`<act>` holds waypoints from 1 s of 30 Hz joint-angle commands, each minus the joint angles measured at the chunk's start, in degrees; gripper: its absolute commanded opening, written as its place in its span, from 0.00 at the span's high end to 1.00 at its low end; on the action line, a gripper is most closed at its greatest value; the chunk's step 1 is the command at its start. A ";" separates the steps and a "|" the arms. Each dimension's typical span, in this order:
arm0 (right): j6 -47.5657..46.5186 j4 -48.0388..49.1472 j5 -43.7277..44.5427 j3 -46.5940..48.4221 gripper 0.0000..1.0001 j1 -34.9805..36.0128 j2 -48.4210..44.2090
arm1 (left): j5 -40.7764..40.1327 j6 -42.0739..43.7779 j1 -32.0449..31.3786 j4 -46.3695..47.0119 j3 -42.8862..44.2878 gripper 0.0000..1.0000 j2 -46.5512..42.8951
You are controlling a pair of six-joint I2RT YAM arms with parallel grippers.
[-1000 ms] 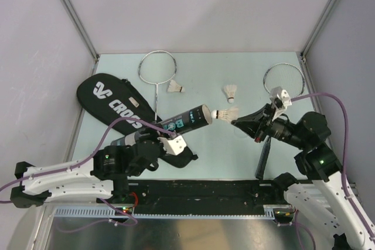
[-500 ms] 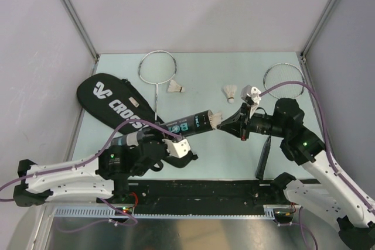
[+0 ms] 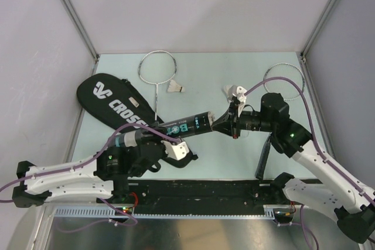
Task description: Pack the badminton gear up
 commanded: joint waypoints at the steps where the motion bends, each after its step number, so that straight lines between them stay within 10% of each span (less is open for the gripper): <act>1: -1.18 4.97 -2.07 2.39 1.00 1.13 1.69 | -0.77 3.35 -0.26 5.80 -0.01 0.42 -1.02; 9: -1.14 5.75 -3.81 2.37 0.97 2.32 3.55 | -2.02 4.44 -0.25 7.64 -1.02 0.42 -1.42; 20: 2.85 -0.25 -2.03 2.39 0.35 -2.42 -2.91 | -2.69 4.31 0.37 8.84 -2.42 0.42 -2.75; 30: 14.20 10.45 -17.03 2.66 0.29 -22.59 1.65 | -2.04 2.02 0.76 9.70 -3.21 0.42 -1.37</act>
